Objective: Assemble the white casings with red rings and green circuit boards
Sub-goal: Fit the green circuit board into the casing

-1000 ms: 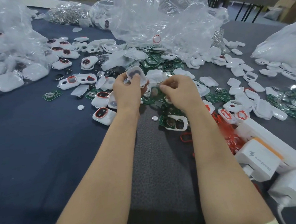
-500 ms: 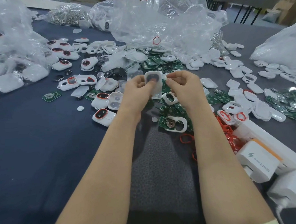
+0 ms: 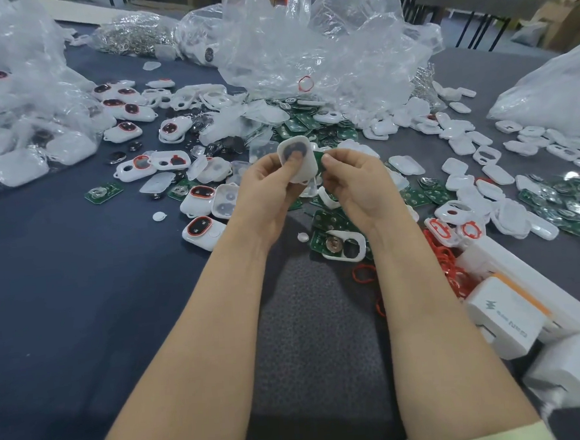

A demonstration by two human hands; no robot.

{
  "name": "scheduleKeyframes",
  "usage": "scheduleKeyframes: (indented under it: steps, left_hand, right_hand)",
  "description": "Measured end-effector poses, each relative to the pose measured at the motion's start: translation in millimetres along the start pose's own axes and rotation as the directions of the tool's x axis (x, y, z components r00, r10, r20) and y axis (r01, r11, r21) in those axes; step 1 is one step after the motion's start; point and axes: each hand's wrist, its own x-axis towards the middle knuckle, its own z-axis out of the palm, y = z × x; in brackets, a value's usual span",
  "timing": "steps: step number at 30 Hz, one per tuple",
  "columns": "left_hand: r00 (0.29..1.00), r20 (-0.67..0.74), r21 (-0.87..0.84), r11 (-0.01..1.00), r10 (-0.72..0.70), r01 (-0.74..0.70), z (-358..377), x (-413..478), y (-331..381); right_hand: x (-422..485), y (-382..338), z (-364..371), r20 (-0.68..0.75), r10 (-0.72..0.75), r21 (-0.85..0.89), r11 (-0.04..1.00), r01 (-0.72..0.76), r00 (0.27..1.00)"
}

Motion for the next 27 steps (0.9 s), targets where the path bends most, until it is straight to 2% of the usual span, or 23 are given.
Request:
scheduleKeyframes:
  steps: [6, 9, 11, 13, 15, 17, 19, 23, 27]
  left_hand:
    - [0.999, -0.027, -0.137, 0.991, -0.017, 0.014, 1, 0, 0]
    - [0.999, -0.045, -0.137, 0.99, 0.009, -0.015, 3, 0, 1]
    - [0.997, -0.058, -0.104, 0.993, 0.041, -0.047, 4, -1, 1]
    - [0.99, -0.101, 0.023, 0.995, 0.097, -0.096, 4, 0, 0]
    - [0.979, -0.126, 0.208, 0.969, 0.162, -0.134, 2, 1, -3]
    - [0.969, -0.107, 0.372, 0.913, 0.221, -0.167, 1, 1, -5]
    - [0.964, -0.059, 0.459, 0.864, 0.259, -0.204, 1, 1, -6]
    - [0.968, 0.04, 0.523, 0.821, 0.247, -0.231, 2, 0, -9]
    - [0.983, -0.043, 0.389, 0.909, 0.177, -0.146, 3, 1, -10]
  right_hand:
    - [-1, 3, 9, -0.008, 0.036, 0.223, 0.974, -0.034, 0.999]
    - [-1, 3, 9, -0.003, 0.021, 0.231, 0.973, -0.02, 1.0]
    - [1, 3, 6, -0.058, -0.017, 0.106, 0.994, 0.023, 0.998]
    - [3, 3, 3, -0.173, -0.089, -0.185, 0.981, 0.056, 0.981]
    - [4, 6, 0, -0.251, -0.189, -0.481, 0.875, 0.048, 0.949]
    - [3, 6, -2, -0.246, -0.277, -0.631, 0.773, 0.064, 0.929]
    - [3, 4, -3, -0.205, -0.286, -0.625, 0.774, 0.1, 0.936]
    - [4, 3, -3, -0.077, -0.137, -0.541, 0.838, 0.074, 0.988]
    - [5, 4, -3, -0.132, -0.098, -0.477, 0.879, 0.024, 0.986]
